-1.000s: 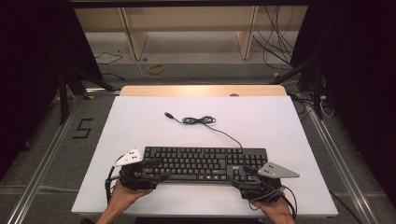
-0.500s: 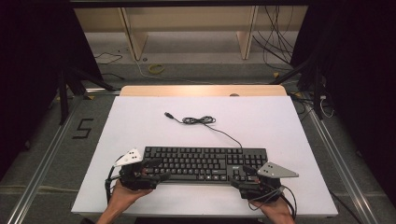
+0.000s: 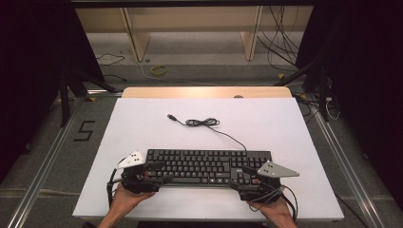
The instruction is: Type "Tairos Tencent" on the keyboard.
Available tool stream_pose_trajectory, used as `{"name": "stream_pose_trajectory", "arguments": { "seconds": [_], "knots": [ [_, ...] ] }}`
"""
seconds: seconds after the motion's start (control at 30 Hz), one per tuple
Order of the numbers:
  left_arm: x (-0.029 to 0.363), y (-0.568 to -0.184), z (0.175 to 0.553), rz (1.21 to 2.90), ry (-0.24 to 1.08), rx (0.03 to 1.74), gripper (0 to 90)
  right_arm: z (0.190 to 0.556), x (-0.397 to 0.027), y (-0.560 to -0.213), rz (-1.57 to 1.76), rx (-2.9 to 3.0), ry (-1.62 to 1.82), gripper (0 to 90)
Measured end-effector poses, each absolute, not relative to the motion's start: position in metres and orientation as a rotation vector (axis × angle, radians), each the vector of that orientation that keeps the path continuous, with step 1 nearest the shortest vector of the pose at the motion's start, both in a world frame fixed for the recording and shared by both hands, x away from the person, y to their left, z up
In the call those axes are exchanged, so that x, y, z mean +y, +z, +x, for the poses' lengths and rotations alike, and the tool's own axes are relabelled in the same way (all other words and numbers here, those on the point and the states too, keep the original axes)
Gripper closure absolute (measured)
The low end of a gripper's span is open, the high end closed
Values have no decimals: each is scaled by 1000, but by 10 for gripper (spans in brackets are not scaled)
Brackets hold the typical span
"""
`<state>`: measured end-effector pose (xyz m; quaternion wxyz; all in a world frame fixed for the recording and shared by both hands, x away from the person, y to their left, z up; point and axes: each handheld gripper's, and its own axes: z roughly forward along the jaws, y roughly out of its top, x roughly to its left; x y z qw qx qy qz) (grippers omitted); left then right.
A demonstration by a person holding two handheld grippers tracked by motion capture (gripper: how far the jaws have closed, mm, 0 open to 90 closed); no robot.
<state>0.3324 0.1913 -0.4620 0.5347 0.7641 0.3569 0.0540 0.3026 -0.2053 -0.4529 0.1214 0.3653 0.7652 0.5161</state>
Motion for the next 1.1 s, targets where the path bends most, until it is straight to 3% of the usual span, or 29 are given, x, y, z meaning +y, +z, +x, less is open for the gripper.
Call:
{"name": "stream_pose_trajectory", "arguments": {
  "seconds": [0.73,1.1],
  "knots": [
    [203,-459,336,1830,170,970,330,338,-155,-443,988,2354,1463,309],
    [210,-459,339,1852,176,1005,410,356,-123,-440,935,2407,1459,371]
  ]
}}
